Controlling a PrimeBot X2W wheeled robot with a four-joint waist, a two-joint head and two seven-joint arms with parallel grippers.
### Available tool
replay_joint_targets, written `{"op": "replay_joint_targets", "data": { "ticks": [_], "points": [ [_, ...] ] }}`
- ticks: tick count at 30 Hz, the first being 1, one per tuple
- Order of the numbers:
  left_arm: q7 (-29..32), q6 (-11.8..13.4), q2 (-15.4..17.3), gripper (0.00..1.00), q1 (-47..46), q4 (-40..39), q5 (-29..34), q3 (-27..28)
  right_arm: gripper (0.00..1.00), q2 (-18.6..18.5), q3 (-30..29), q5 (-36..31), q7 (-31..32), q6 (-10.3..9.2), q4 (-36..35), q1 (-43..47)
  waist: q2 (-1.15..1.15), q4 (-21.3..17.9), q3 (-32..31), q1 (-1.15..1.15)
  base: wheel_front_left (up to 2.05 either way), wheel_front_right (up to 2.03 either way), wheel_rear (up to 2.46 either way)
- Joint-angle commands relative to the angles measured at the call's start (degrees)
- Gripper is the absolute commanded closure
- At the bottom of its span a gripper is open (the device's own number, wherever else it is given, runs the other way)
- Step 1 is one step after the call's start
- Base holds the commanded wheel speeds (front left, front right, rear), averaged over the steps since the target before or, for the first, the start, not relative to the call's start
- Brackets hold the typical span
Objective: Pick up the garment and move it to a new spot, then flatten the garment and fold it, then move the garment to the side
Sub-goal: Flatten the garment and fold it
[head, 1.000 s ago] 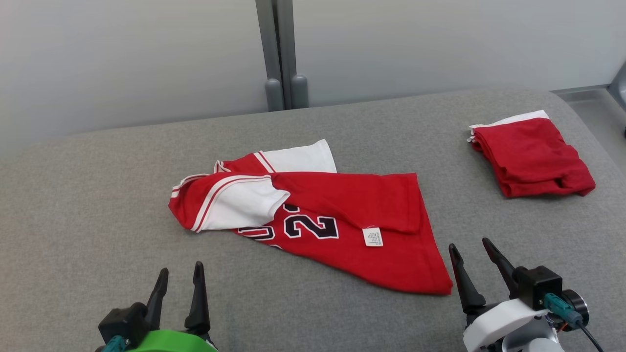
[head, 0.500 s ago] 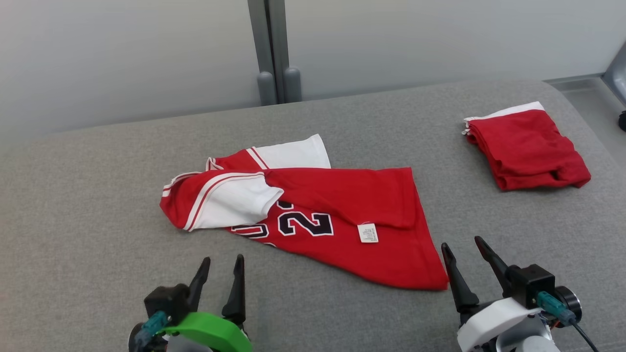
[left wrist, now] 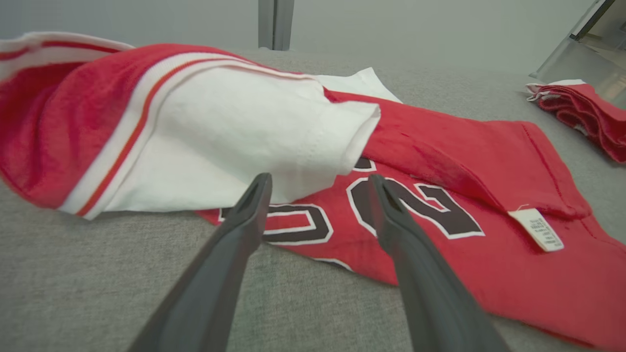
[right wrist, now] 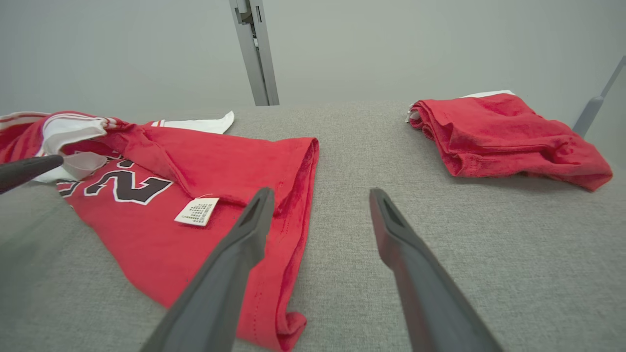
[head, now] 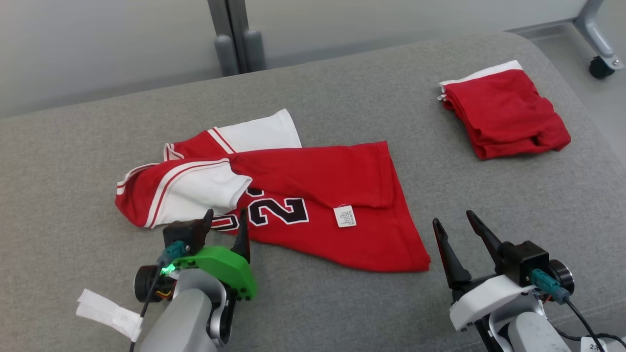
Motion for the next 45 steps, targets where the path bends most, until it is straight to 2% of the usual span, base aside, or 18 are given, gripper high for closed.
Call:
{"op": "replay_joint_targets", "data": {
  "ticks": [1,6,10,11,12,13,14,15,16,24,31,38,42,45],
  "points": [
    [-0.35,0.68,0.23,0.00,-1.69,1.05,-1.21,-0.58,0.00,-0.18,-0.08,0.09,-0.26,-0.09,0.07,-0.59,0.00,-1.90,1.96,0.00,0.00,0.00,0.00],
    [-0.43,4.04,0.25,0.00,-4.76,3.13,-4.00,-1.36,0.00,-0.18,-0.28,0.41,-0.26,-0.09,0.10,-1.24,0.00,-2.43,2.84,0.00,0.00,0.00,0.00],
    [-0.46,7.12,0.25,0.00,-5.74,1.44,-3.70,1.06,0.00,-0.18,-0.63,0.64,-0.26,-0.09,-0.21,-1.48,0.00,-2.23,3.41,0.00,0.00,0.00,0.00],
    [-0.45,7.57,0.25,0.05,-5.72,0.90,-3.43,1.73,0.00,-0.18,-0.79,0.70,-0.26,-0.09,-0.29,-1.58,0.00,-2.06,3.51,0.00,0.00,0.00,0.00],
    [-0.43,7.87,0.25,0.17,-5.64,0.50,-3.13,2.34,0.00,-0.18,-0.90,0.74,-0.26,-0.09,-0.30,-1.63,0.00,-1.88,3.55,0.00,0.00,0.00,0.00],
    [-0.43,8.09,0.26,0.52,-5.51,0.16,-2.89,2.82,0.00,-0.17,-0.97,0.79,-0.26,-0.09,-0.32,-1.66,0.00,-1.69,3.58,0.00,0.00,0.00,0.00],
    [-0.43,8.07,0.25,0.66,-5.23,-0.18,-2.57,3.30,0.00,-0.17,-1.03,0.88,-0.26,-0.09,-0.32,-1.68,0.00,-1.46,3.58,0.00,0.00,0.00,0.00],
    [-0.43,7.94,0.24,0.87,-4.97,-0.44,-2.13,3.72,0.00,-0.18,-1.01,1.00,-0.26,-0.09,-0.32,-1.67,0.00,-1.26,3.54,0.00,0.00,0.00,0.00],
    [-0.43,7.74,0.24,1.00,-4.65,-0.82,-1.52,4.22,0.00,-0.18,-1.01,1.14,-0.26,-0.09,-0.32,-1.64,0.00,-1.00,3.46,0.00,0.00,0.00,0.00],
    [-0.43,3.83,3.39,1.00,-0.33,-6.16,3.47,7.26,0.00,-0.18,-2.12,1.08,-0.26,-0.09,-0.01,-0.69,0.00,1.79,1.37,0.00,0.00,0.00,0.00],
    [-0.43,1.44,11.49,1.00,5.84,-13.47,7.10,8.29,0.00,-0.18,-2.76,1.36,-0.26,-0.09,0.35,0.75,0.00,3.81,-1.29,0.00,0.00,0.00,0.00],
    [5.41,-1.13,19.58,1.00,11.46,-22.50,9.60,5.77,0.00,-0.19,-2.64,1.66,-0.26,-0.09,0.46,1.46,0.00,4.25,-2.32,0.00,0.00,0.00,0.00],
    [8.55,-1.55,20.67,1.00,14.02,-26.70,10.30,3.77,0.00,-0.19,-2.47,1.54,-0.26,-0.09,0.54,1.65,0.00,3.87,-2.23,0.00,0.00,0.00,0.00],
    [9.65,-2.16,19.09,1.00,14.83,-27.03,9.84,2.09,0.00,-0.19,-2.17,1.41,-0.26,-0.09,0.62,1.34,0.00,3.25,-1.98,0.00,0.00,0.00,0.00]
  ]
}}
